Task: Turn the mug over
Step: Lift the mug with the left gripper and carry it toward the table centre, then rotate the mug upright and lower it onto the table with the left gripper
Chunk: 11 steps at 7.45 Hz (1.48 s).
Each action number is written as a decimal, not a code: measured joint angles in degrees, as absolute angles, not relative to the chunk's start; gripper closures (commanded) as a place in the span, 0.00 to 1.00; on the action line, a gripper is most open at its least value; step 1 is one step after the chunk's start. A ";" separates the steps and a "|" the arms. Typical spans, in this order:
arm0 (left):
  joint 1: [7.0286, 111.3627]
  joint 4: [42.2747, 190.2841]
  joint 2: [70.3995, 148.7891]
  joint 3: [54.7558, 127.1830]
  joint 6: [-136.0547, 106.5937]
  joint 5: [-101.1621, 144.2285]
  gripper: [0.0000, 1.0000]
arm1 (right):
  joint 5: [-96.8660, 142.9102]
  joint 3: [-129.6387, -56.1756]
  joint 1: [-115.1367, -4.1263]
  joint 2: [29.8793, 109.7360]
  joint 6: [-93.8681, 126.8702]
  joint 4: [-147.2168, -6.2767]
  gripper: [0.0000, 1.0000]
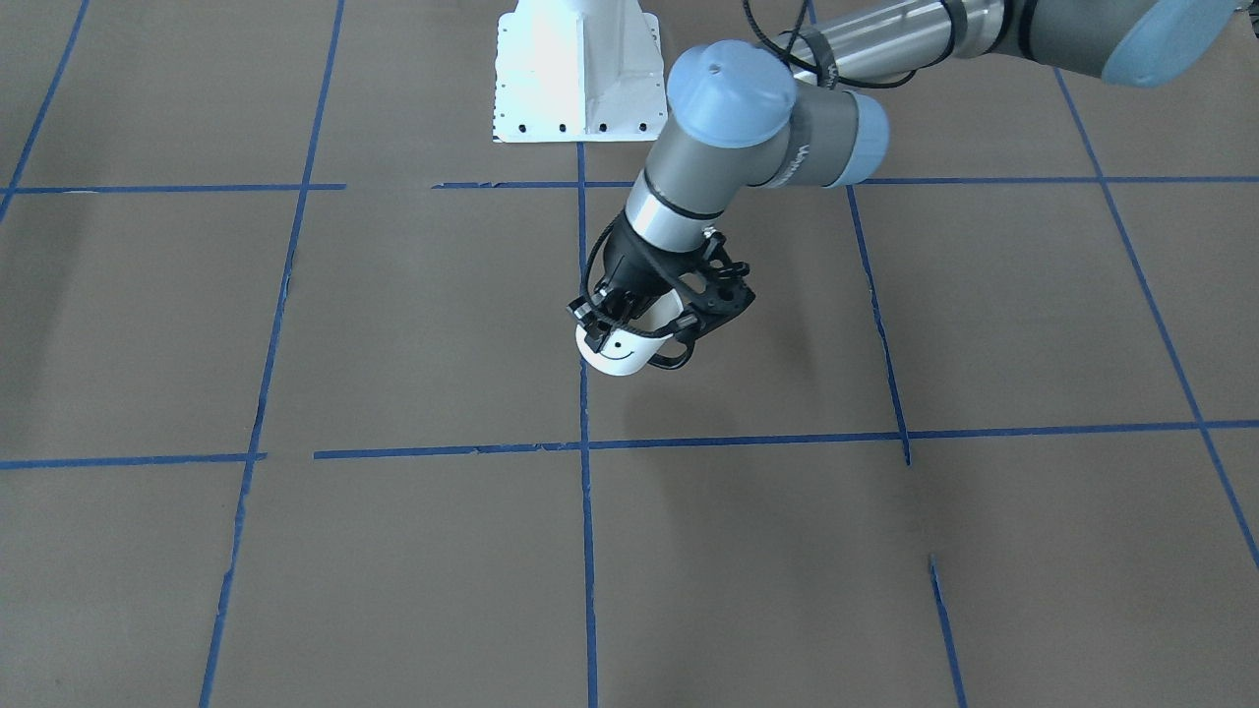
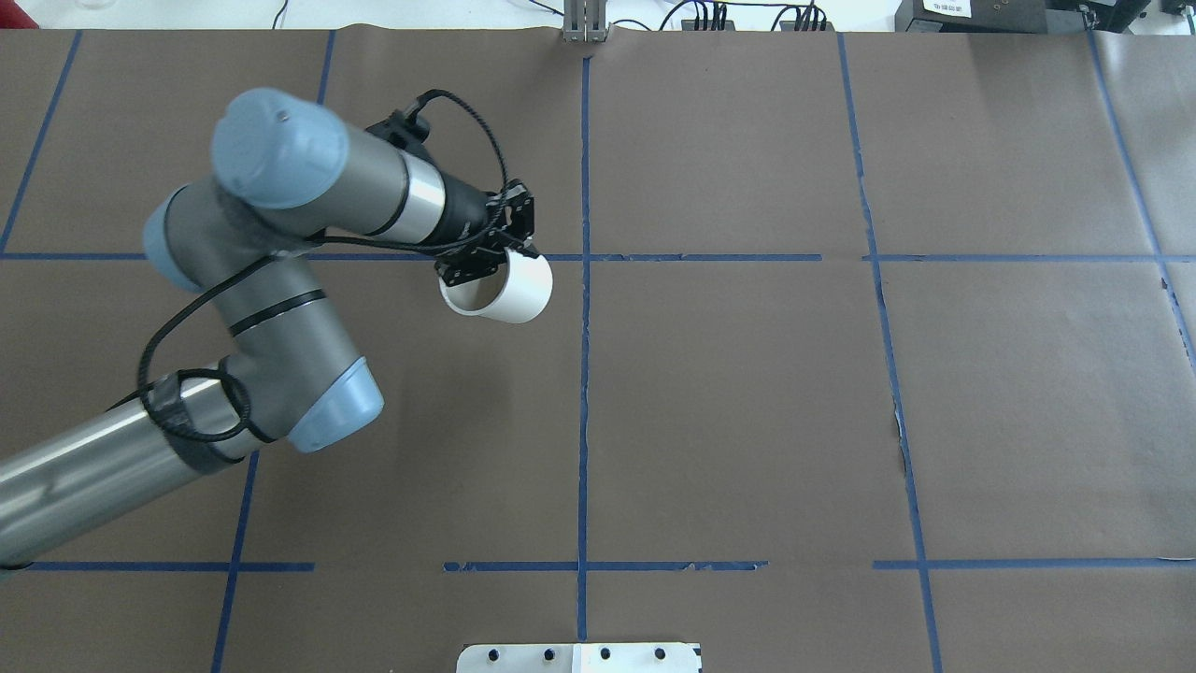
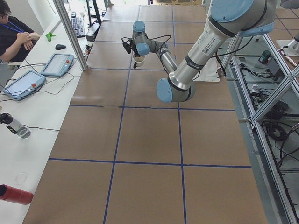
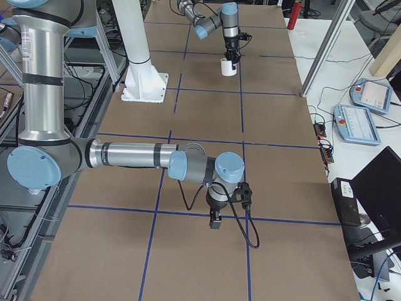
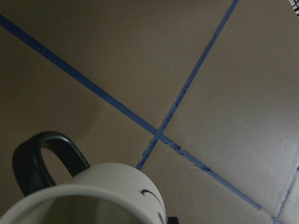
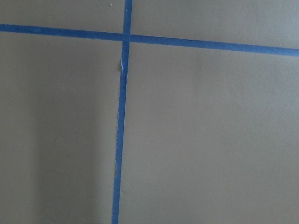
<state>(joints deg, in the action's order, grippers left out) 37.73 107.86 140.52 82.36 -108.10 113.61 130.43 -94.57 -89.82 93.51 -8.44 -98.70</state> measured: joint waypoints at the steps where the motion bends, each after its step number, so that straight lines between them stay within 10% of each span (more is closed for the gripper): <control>1: 37.12 106.20 143.80 77.86 -106.96 113.10 1.00 | 130.43 -94.57 -89.82 93.51 -8.44 -98.70 0.00; 7: 31.36 101.16 145.74 72.36 -94.07 110.40 1.00 | 130.43 -94.62 -89.82 93.52 -8.44 -98.70 0.00; 9: 30.31 101.01 145.83 72.37 -93.50 110.43 0.01 | 130.43 -94.62 -89.83 93.51 -8.44 -98.70 0.00; 11: 29.95 100.99 145.88 72.76 -93.55 110.40 0.00 | 130.43 -94.60 -89.83 93.52 -8.44 -98.70 0.00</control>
<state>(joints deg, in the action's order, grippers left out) 29.95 100.99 145.88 72.76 -93.55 110.40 130.43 -94.60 -89.83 93.52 -8.44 -98.70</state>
